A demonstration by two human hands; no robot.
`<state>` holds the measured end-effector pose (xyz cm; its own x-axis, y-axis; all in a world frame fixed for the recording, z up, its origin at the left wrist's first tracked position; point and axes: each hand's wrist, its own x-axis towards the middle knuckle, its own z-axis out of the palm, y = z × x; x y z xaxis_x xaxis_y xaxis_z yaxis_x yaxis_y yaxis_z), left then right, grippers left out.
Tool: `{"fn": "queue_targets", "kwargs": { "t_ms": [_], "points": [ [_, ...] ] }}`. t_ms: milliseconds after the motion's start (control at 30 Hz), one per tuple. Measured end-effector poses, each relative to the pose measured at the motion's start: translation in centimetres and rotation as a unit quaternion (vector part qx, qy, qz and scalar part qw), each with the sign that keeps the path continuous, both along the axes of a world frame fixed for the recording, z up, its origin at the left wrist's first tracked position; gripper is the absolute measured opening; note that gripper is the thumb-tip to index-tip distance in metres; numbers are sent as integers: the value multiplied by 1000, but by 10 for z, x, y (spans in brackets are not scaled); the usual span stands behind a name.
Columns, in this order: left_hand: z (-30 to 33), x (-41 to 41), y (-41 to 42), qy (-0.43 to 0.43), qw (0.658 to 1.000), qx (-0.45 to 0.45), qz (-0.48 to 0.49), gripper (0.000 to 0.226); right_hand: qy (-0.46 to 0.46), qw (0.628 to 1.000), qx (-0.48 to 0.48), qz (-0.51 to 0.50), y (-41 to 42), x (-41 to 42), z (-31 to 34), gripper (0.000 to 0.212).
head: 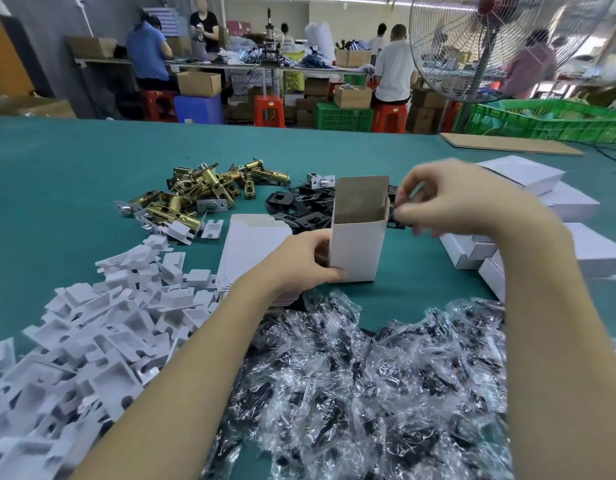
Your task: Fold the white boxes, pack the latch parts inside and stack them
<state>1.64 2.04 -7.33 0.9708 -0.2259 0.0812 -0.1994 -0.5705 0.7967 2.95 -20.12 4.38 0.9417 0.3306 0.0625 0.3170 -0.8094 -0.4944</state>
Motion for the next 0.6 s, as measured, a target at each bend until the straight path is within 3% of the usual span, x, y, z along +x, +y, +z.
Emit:
{"fn": "queue_targets", "kwargs": {
  "t_ms": [67, 133, 200, 467, 600],
  "points": [
    [-1, -1, -1, 1, 1000, -2, -4, 41, 137, 988, -71, 6, -2, 11, -20, 26],
    [-2, -2, -2, 3, 1000, 0, -3, 42, 208, 974, -88, 24, 4, 18, -41, 43],
    [-2, -2, -2, -1, 1000, 14, 1, 45, 216, 974, -52, 37, 12, 24, -60, 51],
    [3, -2, -5, -32, 997, 68, -14, 47, 195, 979, 40, 46, 13, 34, -81, 35],
    [3, -1, -6, -36, 999, 18, -18, 47, 204, 973, 91, 51, 12, 32, -78, 38]
  ]
}}
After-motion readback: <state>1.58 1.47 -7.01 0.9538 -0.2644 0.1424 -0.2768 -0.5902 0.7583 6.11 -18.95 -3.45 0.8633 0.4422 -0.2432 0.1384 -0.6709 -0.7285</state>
